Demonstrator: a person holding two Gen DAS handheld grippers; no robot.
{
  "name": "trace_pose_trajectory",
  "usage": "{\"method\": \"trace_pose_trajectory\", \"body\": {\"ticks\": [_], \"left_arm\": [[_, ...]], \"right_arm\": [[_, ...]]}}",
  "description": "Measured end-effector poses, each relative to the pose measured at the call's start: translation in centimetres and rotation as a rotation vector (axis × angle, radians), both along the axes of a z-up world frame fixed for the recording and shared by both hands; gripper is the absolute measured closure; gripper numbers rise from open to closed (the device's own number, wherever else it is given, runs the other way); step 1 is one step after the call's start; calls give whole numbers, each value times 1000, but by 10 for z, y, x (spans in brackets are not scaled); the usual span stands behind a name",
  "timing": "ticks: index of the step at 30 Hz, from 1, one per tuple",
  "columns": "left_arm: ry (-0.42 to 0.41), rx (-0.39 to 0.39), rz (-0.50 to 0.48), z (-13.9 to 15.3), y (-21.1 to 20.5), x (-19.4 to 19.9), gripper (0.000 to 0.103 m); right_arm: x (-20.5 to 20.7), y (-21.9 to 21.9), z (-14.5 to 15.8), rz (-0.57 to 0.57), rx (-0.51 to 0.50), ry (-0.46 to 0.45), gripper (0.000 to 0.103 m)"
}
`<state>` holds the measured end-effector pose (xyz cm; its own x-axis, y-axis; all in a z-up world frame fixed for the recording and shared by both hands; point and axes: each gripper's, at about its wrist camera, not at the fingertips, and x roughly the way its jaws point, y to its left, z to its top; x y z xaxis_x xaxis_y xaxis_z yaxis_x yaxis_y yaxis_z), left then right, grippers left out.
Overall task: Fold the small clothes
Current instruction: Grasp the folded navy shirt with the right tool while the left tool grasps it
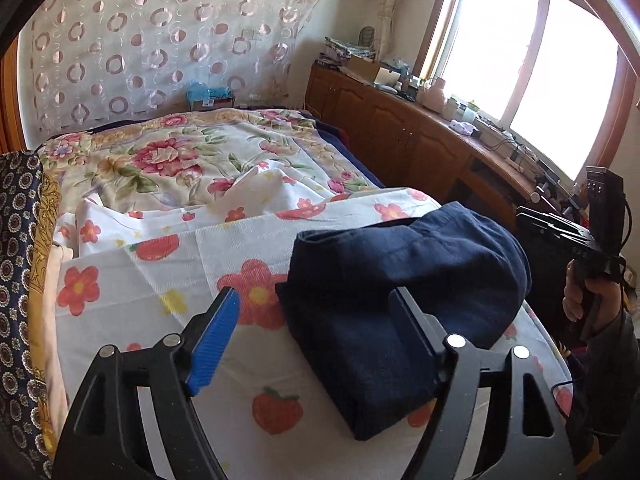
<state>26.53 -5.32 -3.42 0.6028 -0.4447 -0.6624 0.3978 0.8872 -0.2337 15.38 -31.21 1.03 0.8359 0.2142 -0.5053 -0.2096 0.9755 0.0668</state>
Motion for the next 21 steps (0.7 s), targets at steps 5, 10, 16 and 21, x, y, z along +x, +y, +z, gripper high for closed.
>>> {"method": "trace_pose_trajectory", "body": {"ticks": [5, 10, 16, 21], "left_arm": [[56, 19, 16, -21, -7, 17, 25], [107, 7, 25, -34, -15, 34, 25], [149, 25, 33, -48, -20, 47, 25], [157, -13, 34, -50, -20, 47, 26]], "right_arm": [[16, 15, -15, -2, -29, 87, 50], [27, 23, -13, -21, -29, 121, 38], [48, 22, -12, -36, -26, 197, 33], [58, 15, -13, 3, 56, 235, 33]]}}
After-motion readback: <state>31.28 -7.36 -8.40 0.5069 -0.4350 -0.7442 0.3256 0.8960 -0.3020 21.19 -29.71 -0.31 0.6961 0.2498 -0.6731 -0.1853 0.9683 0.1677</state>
